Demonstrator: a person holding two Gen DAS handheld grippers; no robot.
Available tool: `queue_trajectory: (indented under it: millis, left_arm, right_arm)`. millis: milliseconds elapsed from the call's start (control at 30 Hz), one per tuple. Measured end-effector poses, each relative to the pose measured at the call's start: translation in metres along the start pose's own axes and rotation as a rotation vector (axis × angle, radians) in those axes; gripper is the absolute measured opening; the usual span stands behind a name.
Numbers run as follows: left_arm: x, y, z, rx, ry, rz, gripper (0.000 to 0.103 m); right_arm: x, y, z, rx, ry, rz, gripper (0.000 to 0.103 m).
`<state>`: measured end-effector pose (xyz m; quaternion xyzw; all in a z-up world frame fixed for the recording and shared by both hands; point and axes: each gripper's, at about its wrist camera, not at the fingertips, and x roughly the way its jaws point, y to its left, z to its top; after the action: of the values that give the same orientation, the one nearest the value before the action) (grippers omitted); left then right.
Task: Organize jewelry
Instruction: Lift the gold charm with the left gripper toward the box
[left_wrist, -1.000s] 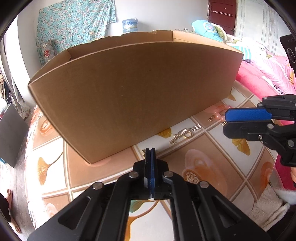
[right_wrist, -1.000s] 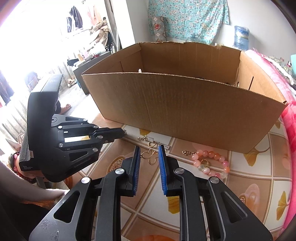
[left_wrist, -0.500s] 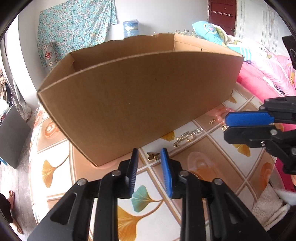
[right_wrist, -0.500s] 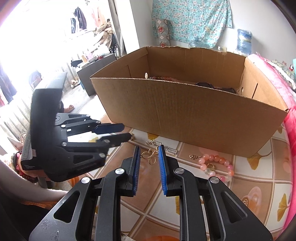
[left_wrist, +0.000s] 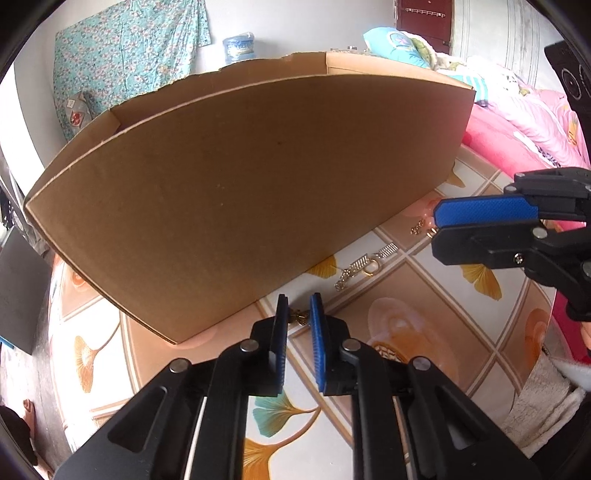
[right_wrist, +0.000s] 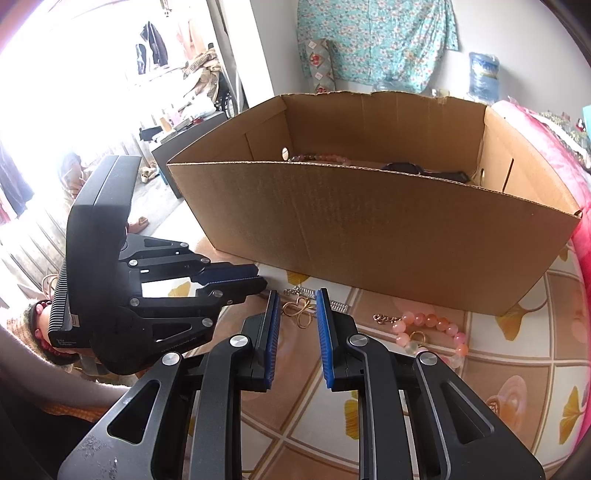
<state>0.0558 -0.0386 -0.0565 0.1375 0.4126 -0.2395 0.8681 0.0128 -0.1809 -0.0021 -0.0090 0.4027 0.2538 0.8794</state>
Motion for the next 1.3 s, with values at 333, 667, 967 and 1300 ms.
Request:
queue_trajectory:
  millis: [333, 667, 967, 1300]
  left_arm:
    - [-0.005, 0.004, -0.008, -0.028, -0.007, -0.014, 0.0]
    - [-0.014, -0.002, -0.013, -0.028, 0.0, -0.061, 0.0]
    - [-0.001, -0.006, 0.003, 0.029, 0.014, -0.036, 0.022]
    - [0.005, -0.007, 0.015, 0.116, 0.134, -0.069, 0.01]
  right_arm:
    - [-0.003, 0.005, 0.001, -0.01, -0.005, -0.014, 0.018]
    - [-0.005, 0.009, 0.002, -0.01, -0.006, -0.015, 0.018]
    - [-0.004, 0.004, 0.0, -0.001, -0.008, -0.004, 0.018]
    - [0.0, -0.008, 0.002, 0.024, -0.017, 0.012, 0.018]
